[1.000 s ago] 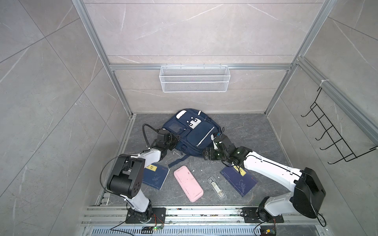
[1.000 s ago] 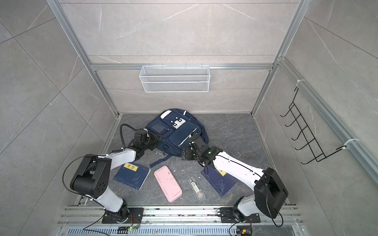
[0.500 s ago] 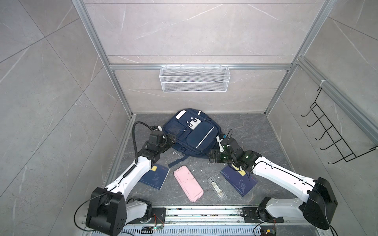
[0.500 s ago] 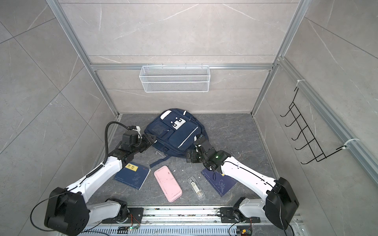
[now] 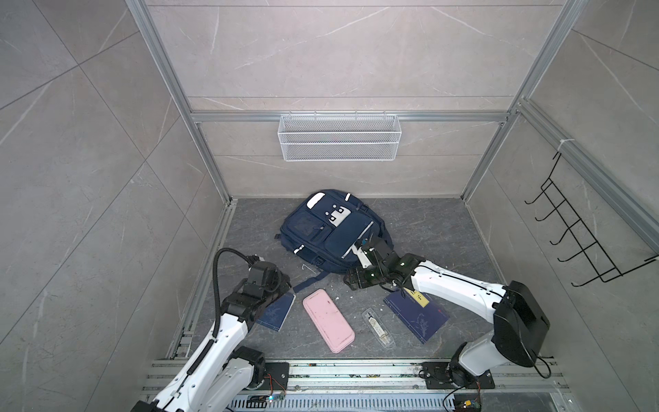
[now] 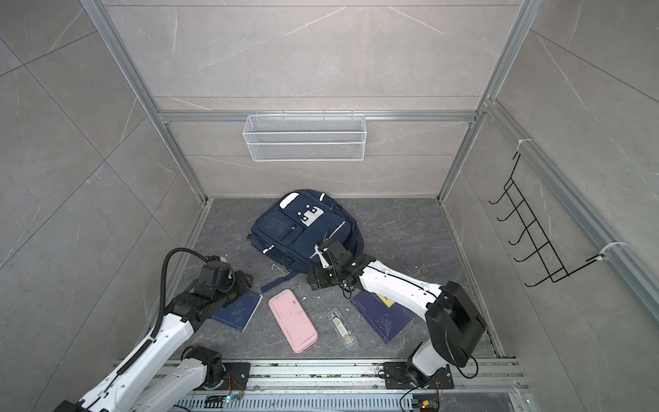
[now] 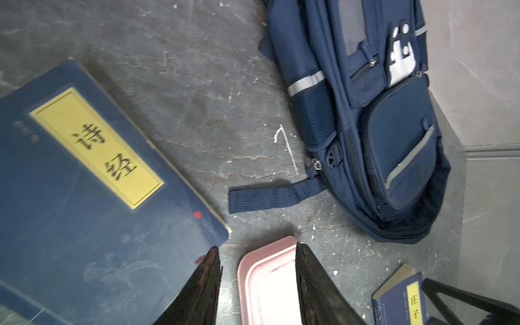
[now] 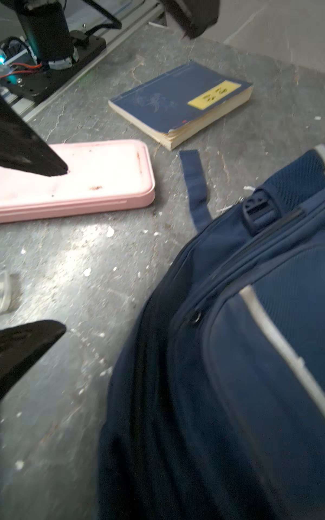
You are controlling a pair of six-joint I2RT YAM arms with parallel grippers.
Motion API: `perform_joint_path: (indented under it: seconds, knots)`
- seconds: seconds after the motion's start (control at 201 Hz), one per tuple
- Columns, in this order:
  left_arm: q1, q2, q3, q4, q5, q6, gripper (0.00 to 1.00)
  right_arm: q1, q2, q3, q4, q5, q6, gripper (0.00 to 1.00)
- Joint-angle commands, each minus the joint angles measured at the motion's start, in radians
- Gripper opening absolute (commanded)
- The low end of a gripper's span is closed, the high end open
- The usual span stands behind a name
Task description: Pack the student bag
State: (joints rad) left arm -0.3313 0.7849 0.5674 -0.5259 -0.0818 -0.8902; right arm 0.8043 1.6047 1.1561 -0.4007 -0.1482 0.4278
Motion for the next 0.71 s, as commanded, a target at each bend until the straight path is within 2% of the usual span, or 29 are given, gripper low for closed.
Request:
perform_joint_path:
  seconds: [0.0, 0.149, 0.264, 0.333, 0.532, 0.702]
  knots:
    - [-0.002, -0.077, -0.032, -0.107, -0.043, -0.054, 0.46, 0.030, 0.075, 0.116, -0.019, -0.051, -0.049, 0.82]
    - [-0.001, -0.187, -0.107, -0.165, -0.059, -0.135, 0.48, 0.092, 0.236, 0.284, -0.029, -0.110, -0.055, 0.80]
    - [-0.001, -0.251, -0.113, -0.261, -0.144, -0.167, 0.50, 0.146, 0.379, 0.454, -0.092, -0.140, -0.074, 0.78]
    - [-0.002, -0.275, -0.112, -0.308, -0.181, -0.198, 0.55, 0.178, 0.465, 0.565, -0.145, -0.142, -0.095, 0.77]
    - [-0.002, -0.251, -0.123, -0.352, -0.211, -0.265, 0.64, 0.204, 0.706, 0.916, -0.325, -0.155, -0.152, 0.75]
    - [0.000, -0.232, -0.170, -0.324, -0.187, -0.306, 0.65, 0.217, 0.880, 1.170, -0.473, -0.147, -0.196, 0.74]
